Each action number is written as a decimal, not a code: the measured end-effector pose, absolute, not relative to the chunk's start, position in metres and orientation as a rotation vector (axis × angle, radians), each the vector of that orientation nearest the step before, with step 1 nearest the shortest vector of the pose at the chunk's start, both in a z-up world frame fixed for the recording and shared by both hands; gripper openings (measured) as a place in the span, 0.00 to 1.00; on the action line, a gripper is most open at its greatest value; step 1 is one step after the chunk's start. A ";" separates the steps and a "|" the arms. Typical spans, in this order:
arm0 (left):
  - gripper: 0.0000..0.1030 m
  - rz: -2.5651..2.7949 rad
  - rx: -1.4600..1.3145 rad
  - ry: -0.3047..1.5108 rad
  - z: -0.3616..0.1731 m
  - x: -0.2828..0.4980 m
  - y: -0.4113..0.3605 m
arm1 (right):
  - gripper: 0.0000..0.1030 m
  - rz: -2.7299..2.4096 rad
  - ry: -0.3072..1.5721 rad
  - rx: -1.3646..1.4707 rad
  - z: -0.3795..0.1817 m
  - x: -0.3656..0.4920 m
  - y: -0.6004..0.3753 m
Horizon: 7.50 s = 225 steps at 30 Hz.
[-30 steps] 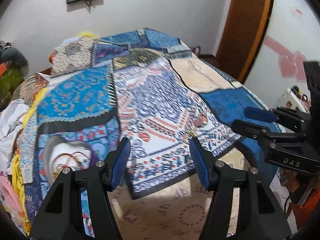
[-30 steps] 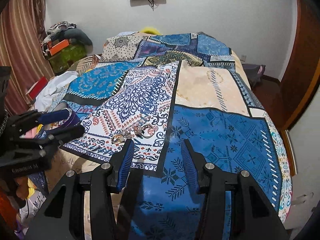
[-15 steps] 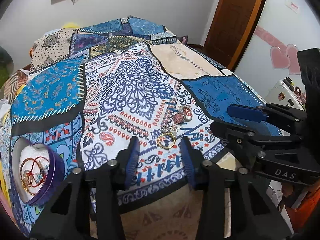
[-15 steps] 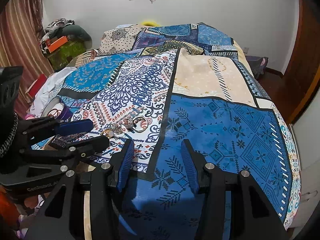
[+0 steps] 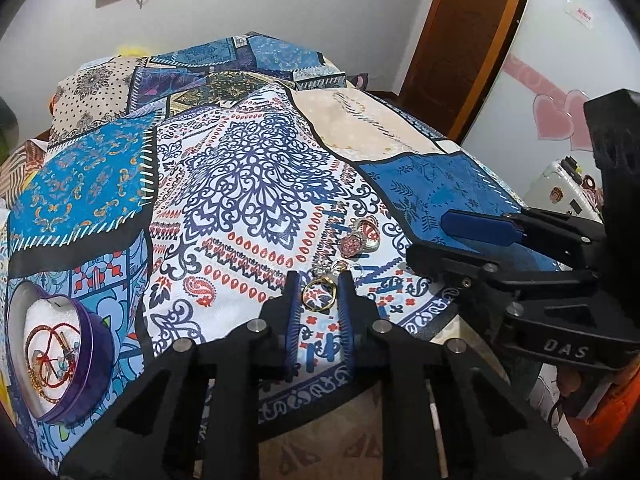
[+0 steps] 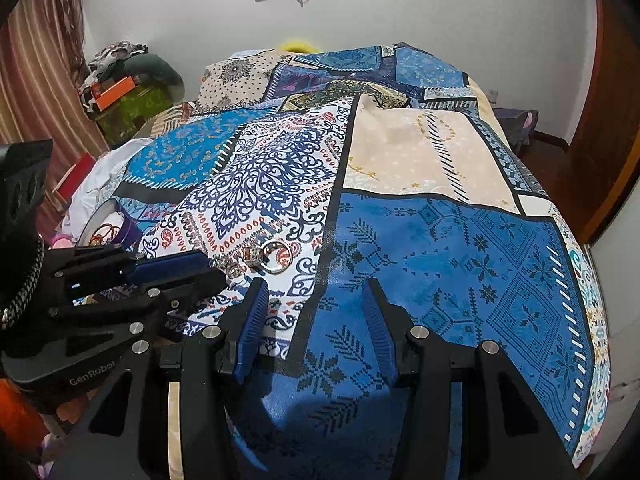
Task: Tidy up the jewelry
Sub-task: 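Move both open tools toward the loose rings on the white quilt, then close the left tool on a gold ring while the right tool grasps a silver ring, then carry both held rings over the heart box, then open both tools to drop the rings into the heart box, then lift both open tools away toward the remaining loose jewelry, then close the left tool on an earring while the right tool grasps a small ring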
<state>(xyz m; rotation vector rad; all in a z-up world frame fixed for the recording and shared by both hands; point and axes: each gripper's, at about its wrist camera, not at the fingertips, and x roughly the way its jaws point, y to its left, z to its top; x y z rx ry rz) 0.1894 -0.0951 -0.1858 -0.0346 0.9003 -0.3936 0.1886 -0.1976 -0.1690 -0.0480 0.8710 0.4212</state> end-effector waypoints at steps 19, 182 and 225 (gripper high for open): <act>0.00 -0.347 -0.075 0.859 -0.170 0.178 -0.068 | 0.44 0.483 0.864 -0.184 -0.178 0.207 -0.166; 0.55 -0.117 -0.081 0.751 -0.120 0.155 -0.011 | 0.49 0.453 0.735 -0.070 -0.116 0.178 -0.172; 0.09 -0.360 -0.079 0.916 -0.180 0.205 -0.099 | 0.49 0.448 0.874 -0.020 -0.168 0.192 -0.205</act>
